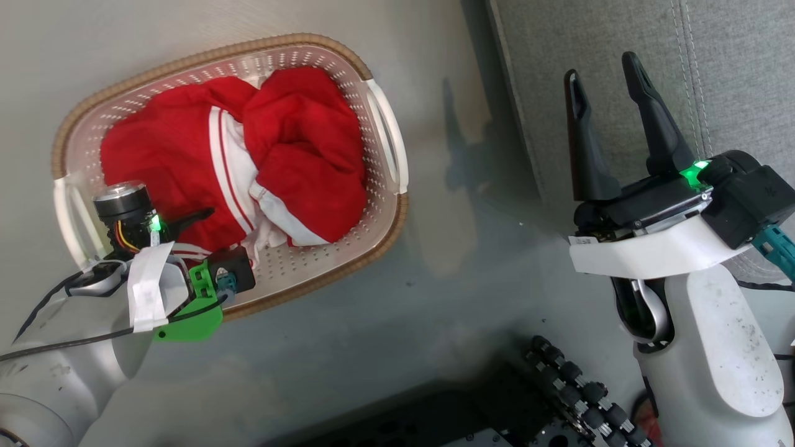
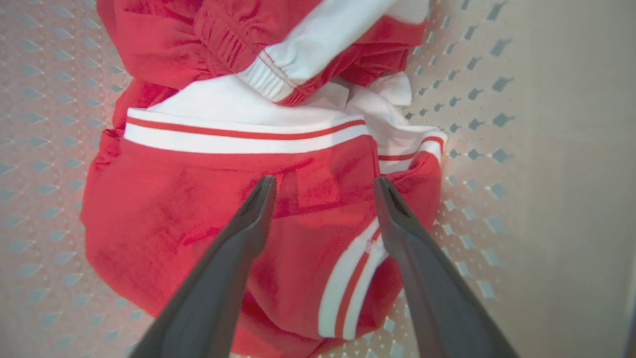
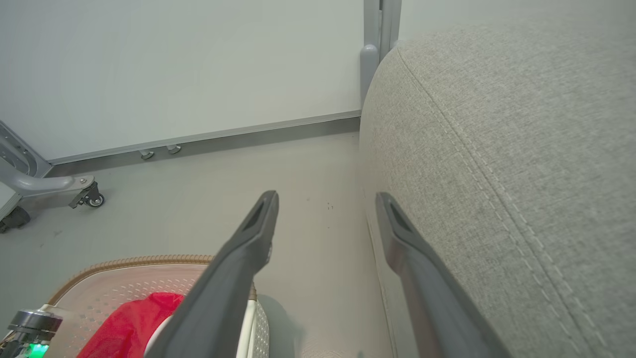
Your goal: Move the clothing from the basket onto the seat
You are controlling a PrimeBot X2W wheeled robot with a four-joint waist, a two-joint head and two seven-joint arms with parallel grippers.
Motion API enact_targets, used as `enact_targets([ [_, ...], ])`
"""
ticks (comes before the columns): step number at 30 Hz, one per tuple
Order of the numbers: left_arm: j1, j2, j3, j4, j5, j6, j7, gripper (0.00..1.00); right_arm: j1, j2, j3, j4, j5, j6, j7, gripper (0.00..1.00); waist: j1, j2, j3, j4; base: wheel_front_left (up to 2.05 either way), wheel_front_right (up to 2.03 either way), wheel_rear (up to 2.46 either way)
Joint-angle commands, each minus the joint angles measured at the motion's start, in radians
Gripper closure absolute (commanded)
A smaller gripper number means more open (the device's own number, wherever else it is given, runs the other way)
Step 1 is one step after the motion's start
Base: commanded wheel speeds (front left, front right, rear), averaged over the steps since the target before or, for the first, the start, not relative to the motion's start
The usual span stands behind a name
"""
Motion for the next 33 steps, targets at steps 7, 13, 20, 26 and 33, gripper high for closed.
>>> enact_targets([
  [7,-0.024,-0.033,-0.002,0.079,0.084,-0.002,-0.001,0.00,-0.006,-0.002,0.016,0.004,0.020,0.000,-0.005,0.00,-0.0002,0.0000,0.035,-0.035,0.00,0.00,0.00],
  [13,-0.030,-0.050,-0.002,0.111,0.096,-0.002,-0.010,0.00,-0.009,-0.002,0.020,0.007,0.031,0.000,-0.005,0.00,-0.0002,0.0000,0.034,-0.036,0.00,0.00,0.00],
  [20,-0.041,-0.066,-0.002,0.172,0.129,-0.002,-0.014,0.00,-0.016,-0.002,0.019,0.003,0.037,0.000,-0.005,0.00,-0.0002,0.0000,0.028,-0.031,0.00,0.00,0.00],
  [26,-0.057,-0.085,-0.002,0.198,0.136,-0.002,0.019,0.00,-0.019,-0.002,0.022,-0.004,0.035,0.000,-0.005,0.00,-0.0002,0.0000,0.041,-0.030,0.00,0.00,0.00],
  [33,-0.110,-0.076,-0.002,0.203,0.124,-0.002,0.093,0.00,-0.030,-0.002,0.021,-0.011,0.030,0.000,-0.005,0.00,-0.0002,0.0000,0.075,-0.024,0.00,0.00,0.00],
])
